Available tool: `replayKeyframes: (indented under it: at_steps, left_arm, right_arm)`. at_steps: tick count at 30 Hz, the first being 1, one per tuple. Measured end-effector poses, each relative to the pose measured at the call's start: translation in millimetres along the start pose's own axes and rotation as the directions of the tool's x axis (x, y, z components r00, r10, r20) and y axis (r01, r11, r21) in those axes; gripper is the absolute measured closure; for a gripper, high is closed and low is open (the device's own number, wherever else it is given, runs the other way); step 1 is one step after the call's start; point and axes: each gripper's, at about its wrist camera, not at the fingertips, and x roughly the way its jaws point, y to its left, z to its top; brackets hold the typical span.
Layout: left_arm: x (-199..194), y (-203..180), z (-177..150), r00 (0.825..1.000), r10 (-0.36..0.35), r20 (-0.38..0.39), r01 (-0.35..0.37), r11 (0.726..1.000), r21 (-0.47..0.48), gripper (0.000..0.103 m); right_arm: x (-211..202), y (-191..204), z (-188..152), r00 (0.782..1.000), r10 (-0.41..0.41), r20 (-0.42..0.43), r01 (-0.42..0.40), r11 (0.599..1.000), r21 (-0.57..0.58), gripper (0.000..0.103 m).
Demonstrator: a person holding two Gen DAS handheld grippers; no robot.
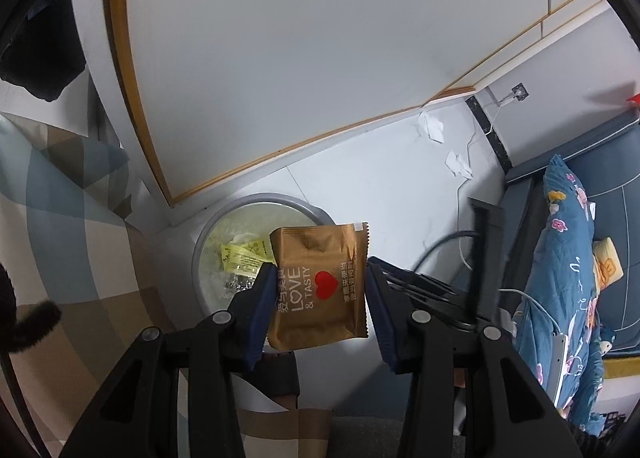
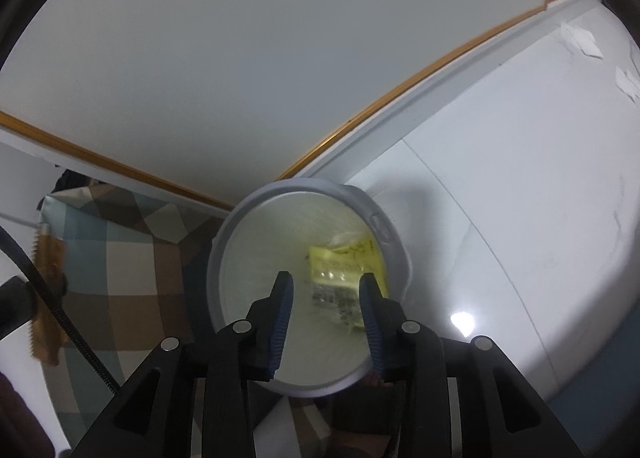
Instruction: Collect trash
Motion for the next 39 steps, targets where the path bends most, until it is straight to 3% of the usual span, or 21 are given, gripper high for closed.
replayKeyframes:
  at_steps: [5,13,25,29,34,39]
  left_arm:
    - [14,-4,1,0.999,0.009,-0.036,-0.008,1.0,0.006,0.063]
    - [27,-4,0,0.996,0.065,-0.057,-0.065,0.998,0.006,0.05]
    - [27,-3,0,0.997,0.047,-0.058,-0.049,0.998,-0.026,0.038]
    - [20,-2,-2,0.998,0.054,-0.032,-0.055,0.998,-0.034,0.031]
    - [10,1,-4,0.999,0.037,-0.005,-0.037,0.998,-0.051,0.03]
    - [-19,-3,-12,0.995,0.062,0.076,-0.06,0.998,-0.035,0.03]
  right_arm:
    - [-28,-17,-8,0.998,-0.014,0.064,0.011,0.999,0.042,0.056]
    - [-60,-27,-19,0.993,-0.015,0.115,0.007,0.998,0.066,0.051]
    - [-87,-18,-20,0.984,0.028,0.176,-0.038,0.998,0.055,0.043]
    - [-92,-12,-22,0.985,0.031,0.172,-0.037,0.999,0.031,0.039]
    - [-104,-11,-25,0.982,0.018,0.188,-0.022,1.0,0.017,0.039]
    - [-119,-7,-26,0.977,0.018,0.214,-0.023,1.0,0.021,0.037]
